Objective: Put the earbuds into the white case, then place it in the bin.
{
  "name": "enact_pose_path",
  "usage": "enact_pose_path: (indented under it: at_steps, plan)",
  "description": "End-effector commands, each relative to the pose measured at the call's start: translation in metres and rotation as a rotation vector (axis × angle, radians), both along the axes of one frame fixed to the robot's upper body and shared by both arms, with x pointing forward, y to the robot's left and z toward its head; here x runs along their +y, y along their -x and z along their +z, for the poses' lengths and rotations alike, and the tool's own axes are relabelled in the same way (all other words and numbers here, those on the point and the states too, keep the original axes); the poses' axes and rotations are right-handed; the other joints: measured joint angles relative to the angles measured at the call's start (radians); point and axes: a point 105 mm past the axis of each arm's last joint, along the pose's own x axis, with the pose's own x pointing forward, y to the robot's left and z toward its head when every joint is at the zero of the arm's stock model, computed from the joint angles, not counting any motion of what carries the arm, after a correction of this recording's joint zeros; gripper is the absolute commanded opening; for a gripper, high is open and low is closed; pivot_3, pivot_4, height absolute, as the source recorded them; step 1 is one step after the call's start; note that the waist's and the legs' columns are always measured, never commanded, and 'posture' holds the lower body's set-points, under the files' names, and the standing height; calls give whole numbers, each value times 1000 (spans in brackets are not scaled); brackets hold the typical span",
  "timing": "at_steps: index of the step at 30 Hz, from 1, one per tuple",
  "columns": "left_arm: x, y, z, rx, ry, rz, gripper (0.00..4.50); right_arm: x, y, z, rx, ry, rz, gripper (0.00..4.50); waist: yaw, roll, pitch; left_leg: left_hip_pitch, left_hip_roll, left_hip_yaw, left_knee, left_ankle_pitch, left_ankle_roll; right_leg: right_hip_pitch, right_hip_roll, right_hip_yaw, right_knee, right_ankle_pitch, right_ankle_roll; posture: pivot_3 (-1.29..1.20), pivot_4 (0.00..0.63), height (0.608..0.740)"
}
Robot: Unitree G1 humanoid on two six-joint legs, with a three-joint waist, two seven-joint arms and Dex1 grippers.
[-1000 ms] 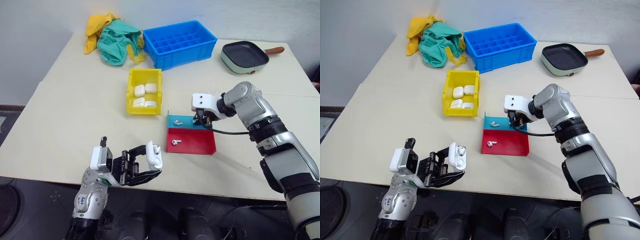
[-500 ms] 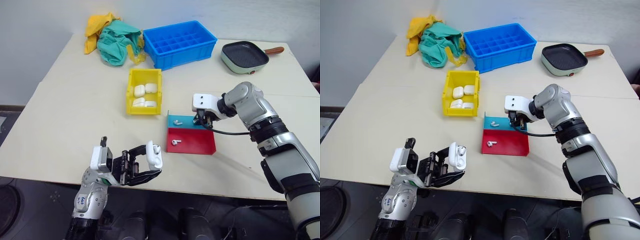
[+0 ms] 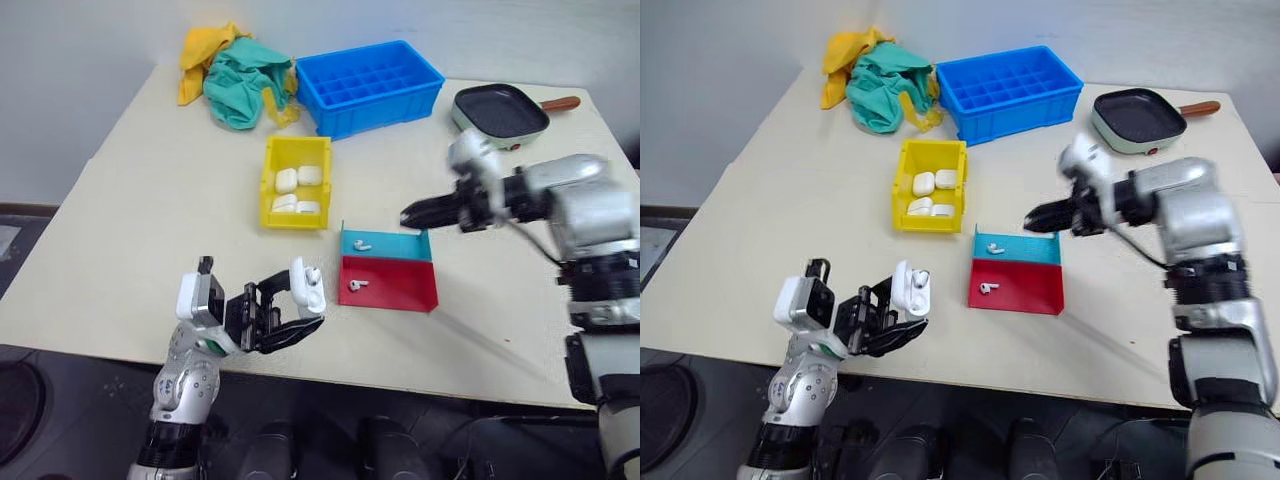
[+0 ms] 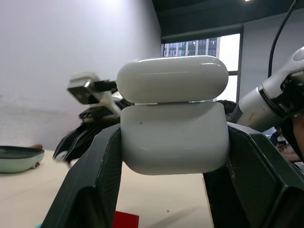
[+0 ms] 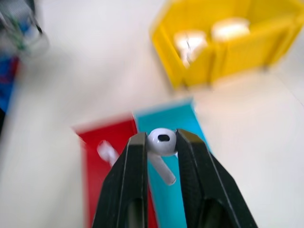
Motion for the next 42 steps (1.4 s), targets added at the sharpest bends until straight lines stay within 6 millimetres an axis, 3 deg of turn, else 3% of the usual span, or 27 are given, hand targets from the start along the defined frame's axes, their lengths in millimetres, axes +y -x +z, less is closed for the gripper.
enact_pose_path:
  at_steps: [1,3,9,16,23,42]
  plan:
    - [-2,-4,18,-50,52,-18,2788,5,37,36,116,-292,59,449,0,0,0,0,0,1,0,0,0,0,0,0,0,0,0,0,150,740]
    - [-6,-10,26,-68,74,-34,2788,12,56,50,229,-472,96,449,-6,0,0,0,0,3,0,0,0,-1,0,0,0,0,0,0,150,740]
    - [-21,-22,37,-86,111,-64,2788,41,77,46,240,-705,180,449,-7,0,0,1,1,2,-1,1,-2,-2,2,0,4,0,0,0,150,740]
    - [-34,-29,44,-101,137,-70,2788,67,90,43,238,-786,205,449,-7,0,0,0,-2,3,-1,1,0,-3,2,0,5,0,0,0,150,740]
    - [-41,-30,45,-107,140,-62,2788,79,103,46,309,-817,230,449,-10,0,0,0,-2,3,-1,1,1,-3,2,0,5,0,0,0,150,740]
    - [-46,-28,49,-116,183,-27,2788,85,102,34,375,-776,174,449,-5,-2,0,0,-2,4,-1,1,2,-2,1,0,1,0,0,0,150,740]
